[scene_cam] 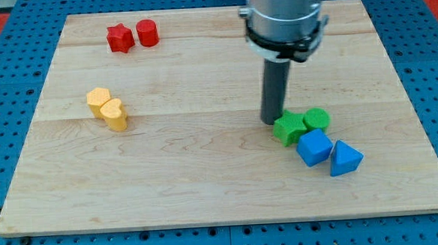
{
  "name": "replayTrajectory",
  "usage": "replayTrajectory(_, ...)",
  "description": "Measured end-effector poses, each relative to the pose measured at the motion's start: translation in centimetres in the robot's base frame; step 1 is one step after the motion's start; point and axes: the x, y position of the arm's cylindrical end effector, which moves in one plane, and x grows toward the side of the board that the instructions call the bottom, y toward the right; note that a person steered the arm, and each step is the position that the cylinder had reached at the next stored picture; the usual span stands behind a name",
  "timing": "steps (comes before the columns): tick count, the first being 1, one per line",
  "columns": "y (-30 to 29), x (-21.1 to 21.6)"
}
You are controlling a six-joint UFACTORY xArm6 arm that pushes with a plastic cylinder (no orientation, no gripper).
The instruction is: Place the yellow heart above the green star
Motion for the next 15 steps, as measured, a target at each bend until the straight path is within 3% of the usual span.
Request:
replayTrajectory(1, 1.7, 0.1)
replayTrajectory(2, -4.3, 1.0)
replayTrajectory(4, -22.7, 4.5)
replayTrajectory(5, -29.6, 2.8)
replayTrajectory(6, -32.0, 0.3)
replayTrajectory(7, -28.5, -2.6)
replayTrajectory(8, -20.6, -2.5)
replayTrajectory(10, -10.3, -0.6)
replayTrajectory(12, 1.1, -1.4)
replayTrajectory(13, 1.5, -3.0)
replayTrajectory(14, -2.6, -1.4)
replayTrajectory(15, -11.2, 3.3)
